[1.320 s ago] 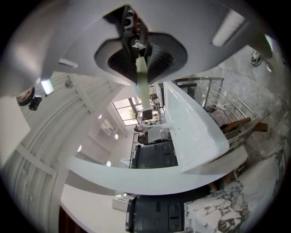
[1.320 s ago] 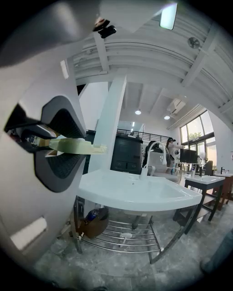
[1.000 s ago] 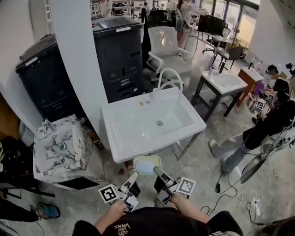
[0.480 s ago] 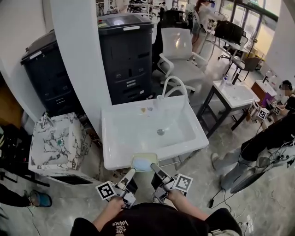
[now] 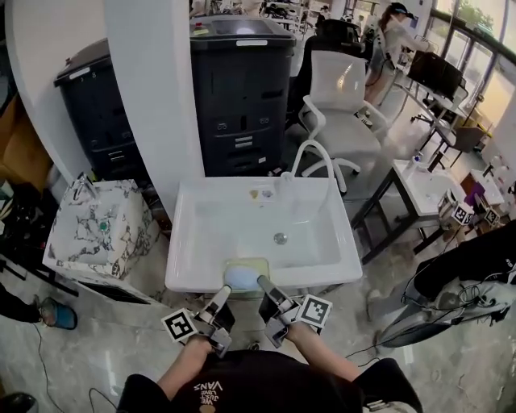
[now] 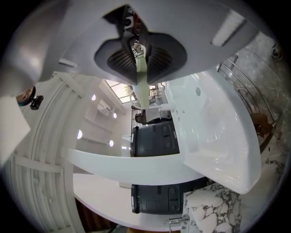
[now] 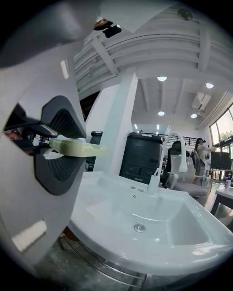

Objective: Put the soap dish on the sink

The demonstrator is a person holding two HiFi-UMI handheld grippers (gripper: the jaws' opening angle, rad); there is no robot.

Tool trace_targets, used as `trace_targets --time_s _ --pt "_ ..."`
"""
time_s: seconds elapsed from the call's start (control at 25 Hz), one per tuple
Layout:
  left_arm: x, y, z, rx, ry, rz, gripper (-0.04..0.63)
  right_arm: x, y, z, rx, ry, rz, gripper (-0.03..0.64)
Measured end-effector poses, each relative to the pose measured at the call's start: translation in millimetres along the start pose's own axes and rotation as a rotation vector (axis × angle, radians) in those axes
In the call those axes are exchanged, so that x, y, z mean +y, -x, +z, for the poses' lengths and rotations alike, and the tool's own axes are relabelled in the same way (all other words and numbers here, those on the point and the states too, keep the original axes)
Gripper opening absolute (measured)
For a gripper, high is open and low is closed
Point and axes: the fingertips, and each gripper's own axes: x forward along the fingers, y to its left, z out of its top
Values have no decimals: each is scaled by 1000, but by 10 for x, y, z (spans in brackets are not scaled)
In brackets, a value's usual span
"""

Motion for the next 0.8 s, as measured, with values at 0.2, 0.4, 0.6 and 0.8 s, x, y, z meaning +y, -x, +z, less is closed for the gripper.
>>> trace_targets --time_s 0.2,0.4,0.6,0.8 --pt "9 -95 69 -39 -10 16 118 -50 -113 89 28 -28 20 93" --pt "76 -237 218 -43 -18 26 118 -163 -271 194 23 -57 10 94" --pt "175 -497 389 -23 -4 19 118 -263 -450 413 -2 -39 -21 93" --pt "290 -782 635 8 -4 19 118 -381 -703 647 -33 -27 -36 94"
